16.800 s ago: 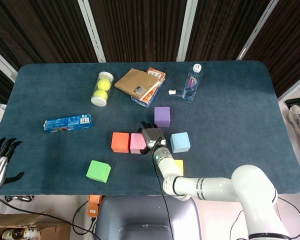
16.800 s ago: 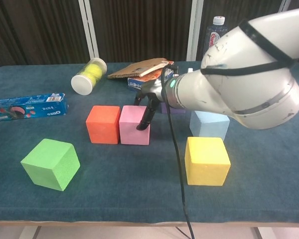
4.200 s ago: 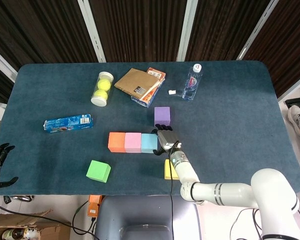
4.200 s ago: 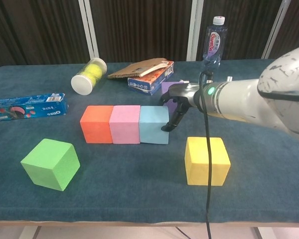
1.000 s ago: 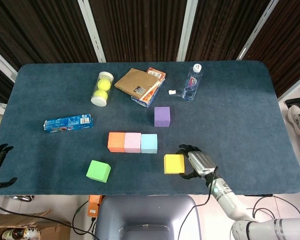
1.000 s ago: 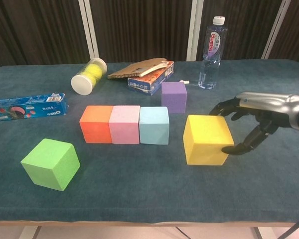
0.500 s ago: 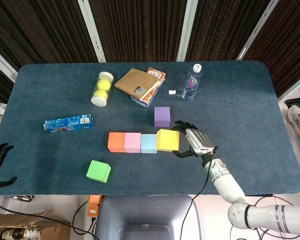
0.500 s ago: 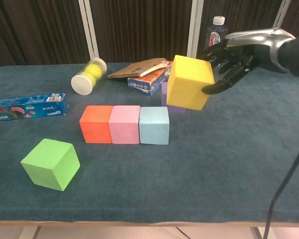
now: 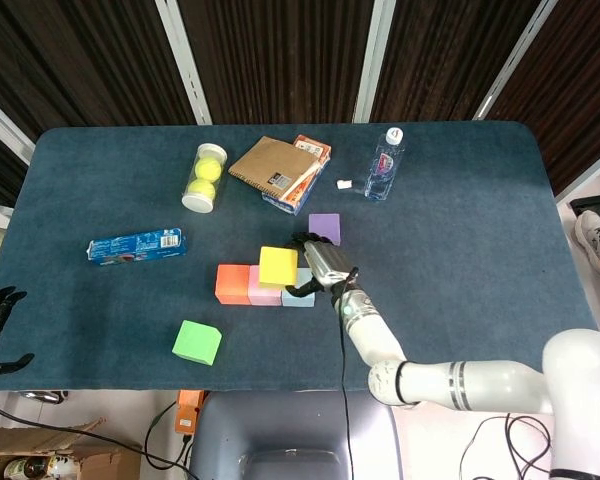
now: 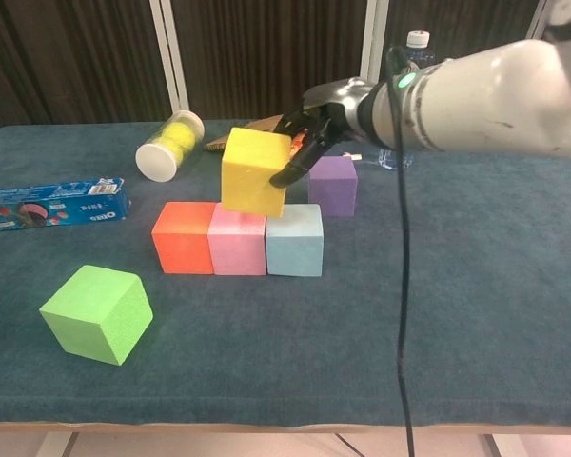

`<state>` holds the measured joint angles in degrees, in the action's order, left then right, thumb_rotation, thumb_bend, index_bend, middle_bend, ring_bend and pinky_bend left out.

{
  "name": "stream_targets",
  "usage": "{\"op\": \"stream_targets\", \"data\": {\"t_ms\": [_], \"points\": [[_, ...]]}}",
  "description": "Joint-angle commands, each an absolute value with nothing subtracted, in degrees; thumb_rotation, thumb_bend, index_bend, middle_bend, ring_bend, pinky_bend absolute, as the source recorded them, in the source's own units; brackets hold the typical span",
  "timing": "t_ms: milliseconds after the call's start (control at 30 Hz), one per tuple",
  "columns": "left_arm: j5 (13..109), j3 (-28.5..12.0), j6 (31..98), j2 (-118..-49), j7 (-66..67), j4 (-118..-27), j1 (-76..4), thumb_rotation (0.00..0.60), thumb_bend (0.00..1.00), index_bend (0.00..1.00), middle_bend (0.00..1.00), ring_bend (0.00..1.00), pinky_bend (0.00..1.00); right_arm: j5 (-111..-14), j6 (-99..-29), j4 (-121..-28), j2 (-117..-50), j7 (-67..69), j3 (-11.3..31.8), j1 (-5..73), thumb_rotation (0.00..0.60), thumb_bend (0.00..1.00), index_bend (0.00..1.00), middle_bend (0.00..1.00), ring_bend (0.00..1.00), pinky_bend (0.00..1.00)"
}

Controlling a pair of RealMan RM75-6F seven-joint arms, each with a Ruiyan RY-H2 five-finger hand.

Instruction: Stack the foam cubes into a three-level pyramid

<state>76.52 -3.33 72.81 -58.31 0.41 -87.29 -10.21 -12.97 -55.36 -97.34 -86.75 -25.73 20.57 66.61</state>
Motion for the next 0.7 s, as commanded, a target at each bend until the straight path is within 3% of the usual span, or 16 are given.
{"op": "stream_targets", "data": {"t_ms": [33,700], "points": [[76.5,-3.3,72.9,-58.2,-0.2,-86.9,-10.0,0.600,0.01,0.19,0.11,0.03,0.05,-10.6,-54.5,-94.0,-90.0,-27.2,21.8,69.3,0.600,0.21,0.50,0.11,0.03,0.09],[77.4,-3.1,72.8,-58.4,-3.4,-84.7,-9.7,0.600,0.01,0.19,0.11,0.03,0.05,-5.1,-54.9,-90.2,-93.2,-29.9,23.5,72.9,0.600,0.21,0.48,0.11,0.02,0.07]]}}
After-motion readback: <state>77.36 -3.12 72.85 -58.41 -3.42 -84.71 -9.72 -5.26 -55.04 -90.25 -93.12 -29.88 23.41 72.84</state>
